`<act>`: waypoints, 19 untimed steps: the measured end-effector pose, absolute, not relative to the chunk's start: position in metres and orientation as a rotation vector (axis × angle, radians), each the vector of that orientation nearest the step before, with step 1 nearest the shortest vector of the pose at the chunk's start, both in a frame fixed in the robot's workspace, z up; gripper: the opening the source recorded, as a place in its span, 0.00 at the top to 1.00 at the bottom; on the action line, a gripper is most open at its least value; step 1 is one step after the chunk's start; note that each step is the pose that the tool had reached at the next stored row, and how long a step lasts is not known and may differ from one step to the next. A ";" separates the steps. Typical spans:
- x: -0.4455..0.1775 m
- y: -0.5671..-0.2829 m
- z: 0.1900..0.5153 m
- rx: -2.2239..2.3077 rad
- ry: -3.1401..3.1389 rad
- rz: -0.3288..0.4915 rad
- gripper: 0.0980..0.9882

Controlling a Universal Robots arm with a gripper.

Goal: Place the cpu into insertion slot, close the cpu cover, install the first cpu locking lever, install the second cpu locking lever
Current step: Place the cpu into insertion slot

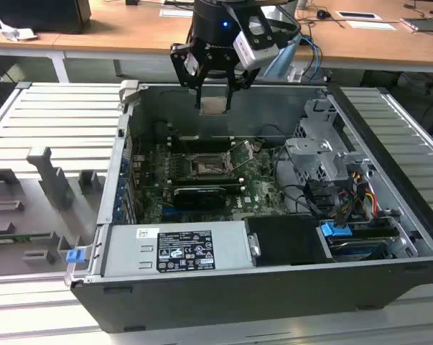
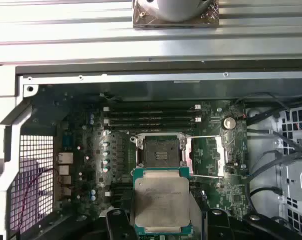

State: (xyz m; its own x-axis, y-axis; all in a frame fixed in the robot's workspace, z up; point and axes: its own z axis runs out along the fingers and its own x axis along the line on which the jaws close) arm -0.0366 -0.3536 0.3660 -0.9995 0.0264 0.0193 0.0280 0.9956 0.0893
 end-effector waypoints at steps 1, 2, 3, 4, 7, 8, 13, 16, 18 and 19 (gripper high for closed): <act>-0.037 -0.354 0.366 -0.080 -3.120 -0.140 0.52; -0.037 -0.354 0.366 -0.106 -3.120 -0.141 0.52; -0.037 -0.354 0.366 -0.129 -3.120 -0.141 0.52; -0.037 -0.354 0.366 -0.145 -3.120 -0.141 0.52; -0.037 -0.354 0.366 -0.175 -3.119 -0.141 0.52; -0.037 -0.354 0.366 -0.185 -3.119 -0.141 0.52; -0.037 -0.354 0.366 -0.229 -3.117 -0.142 0.52; -0.037 -0.354 0.366 -0.265 -3.115 -0.142 0.52; -0.037 -0.354 0.364 -0.267 -3.115 -0.142 0.52; -0.037 -0.354 0.364 -0.267 -3.115 -0.142 0.52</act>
State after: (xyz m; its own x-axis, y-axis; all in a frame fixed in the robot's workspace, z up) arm -0.0366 -0.3536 0.3641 -0.9854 0.1693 0.0194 0.1703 0.9813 0.0892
